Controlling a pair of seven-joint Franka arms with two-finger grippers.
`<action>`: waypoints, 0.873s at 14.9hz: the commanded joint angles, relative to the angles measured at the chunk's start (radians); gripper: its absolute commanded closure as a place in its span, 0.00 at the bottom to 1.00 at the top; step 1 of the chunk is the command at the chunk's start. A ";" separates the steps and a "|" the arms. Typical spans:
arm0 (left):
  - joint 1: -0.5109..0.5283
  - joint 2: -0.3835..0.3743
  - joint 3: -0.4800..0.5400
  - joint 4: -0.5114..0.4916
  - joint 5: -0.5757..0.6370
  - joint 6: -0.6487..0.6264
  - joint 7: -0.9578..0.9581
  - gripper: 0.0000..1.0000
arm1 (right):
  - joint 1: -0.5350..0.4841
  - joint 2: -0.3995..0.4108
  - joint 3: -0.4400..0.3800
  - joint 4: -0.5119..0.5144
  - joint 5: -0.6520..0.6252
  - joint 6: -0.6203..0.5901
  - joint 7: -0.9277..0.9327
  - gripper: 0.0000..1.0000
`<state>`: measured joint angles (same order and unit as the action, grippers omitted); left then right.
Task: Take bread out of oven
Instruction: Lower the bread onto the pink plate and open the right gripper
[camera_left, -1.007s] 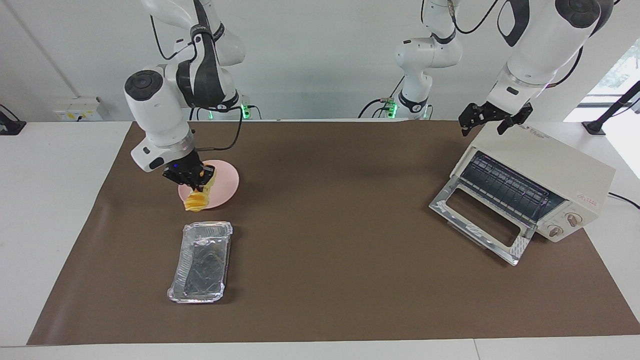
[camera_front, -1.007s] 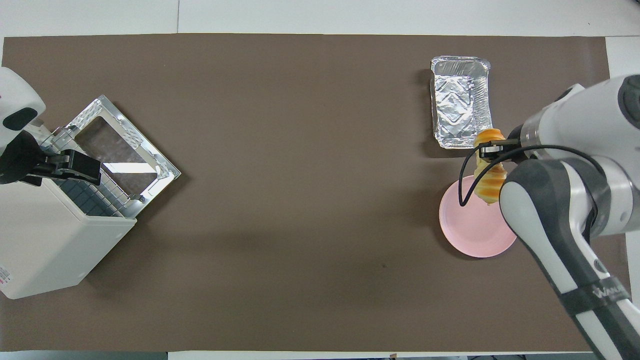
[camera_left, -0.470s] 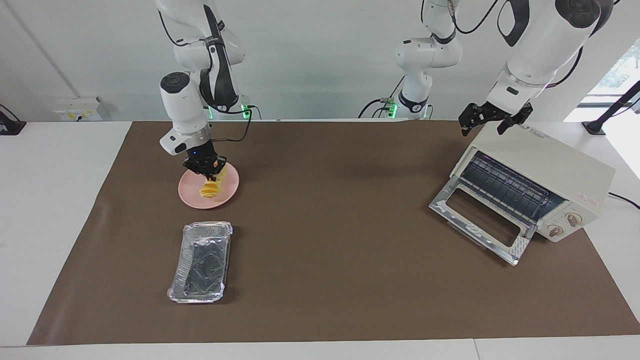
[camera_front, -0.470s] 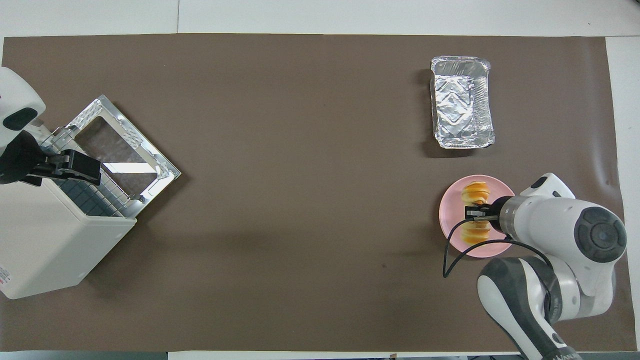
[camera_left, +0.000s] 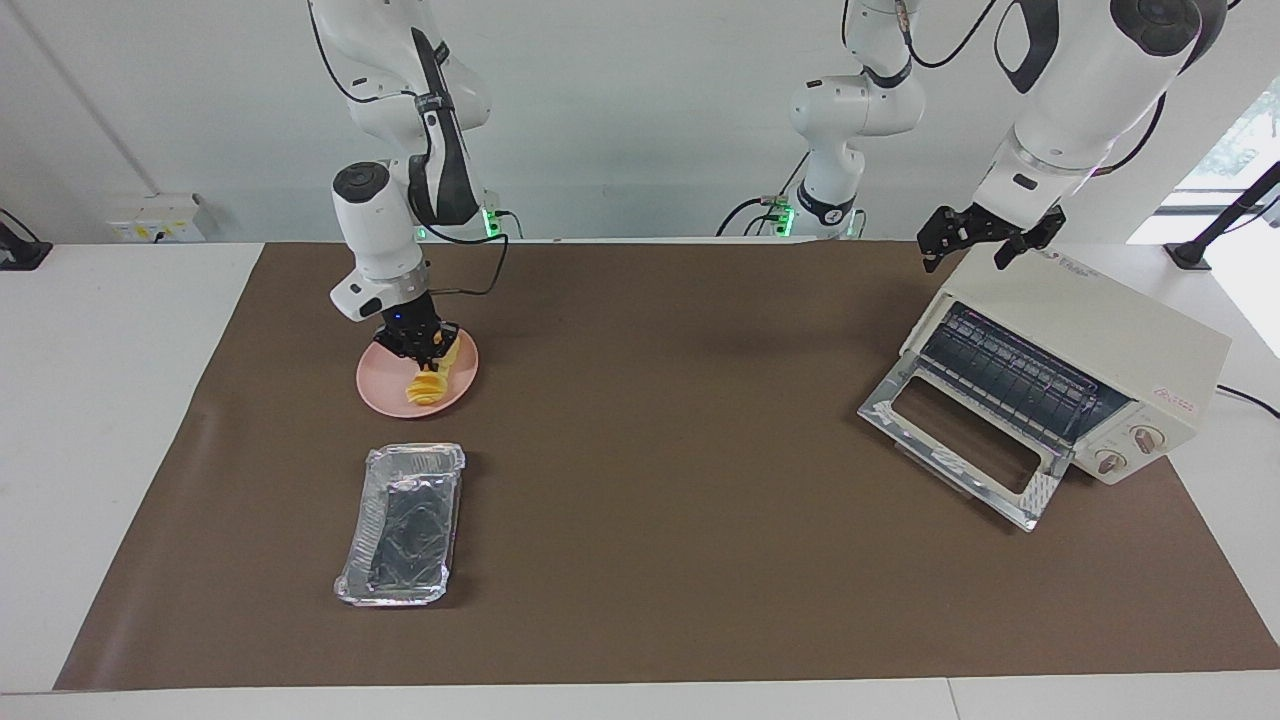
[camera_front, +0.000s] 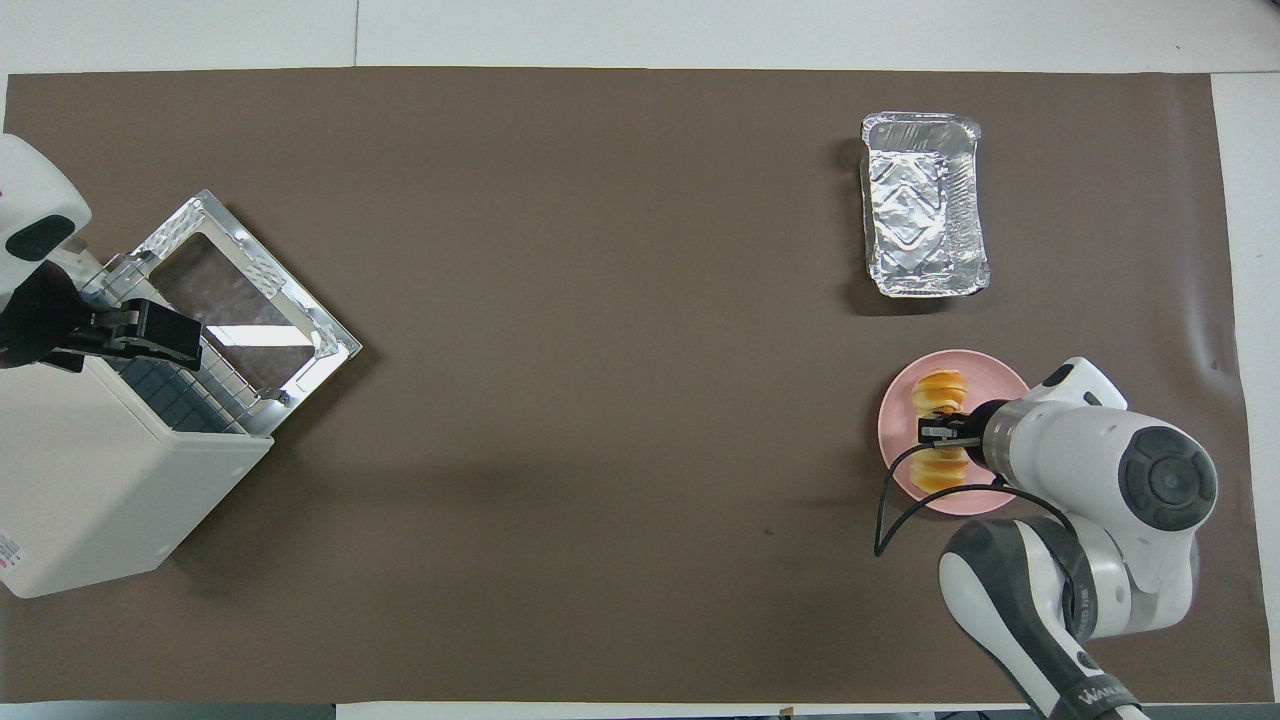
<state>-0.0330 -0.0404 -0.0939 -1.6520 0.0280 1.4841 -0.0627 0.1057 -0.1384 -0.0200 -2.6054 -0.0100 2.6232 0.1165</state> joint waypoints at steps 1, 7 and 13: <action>0.011 -0.024 -0.003 -0.022 -0.017 -0.004 0.007 0.00 | -0.009 0.000 0.003 0.031 0.012 -0.011 -0.021 0.00; 0.011 -0.024 -0.003 -0.022 -0.017 -0.004 0.007 0.00 | -0.053 0.000 0.000 0.374 0.013 -0.435 -0.049 0.00; 0.011 -0.026 -0.003 -0.022 -0.017 -0.004 0.007 0.00 | -0.133 0.031 -0.003 0.742 0.012 -0.843 -0.277 0.00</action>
<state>-0.0330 -0.0404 -0.0939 -1.6520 0.0280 1.4841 -0.0627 0.0054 -0.1483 -0.0287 -2.0070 -0.0101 1.9349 -0.0682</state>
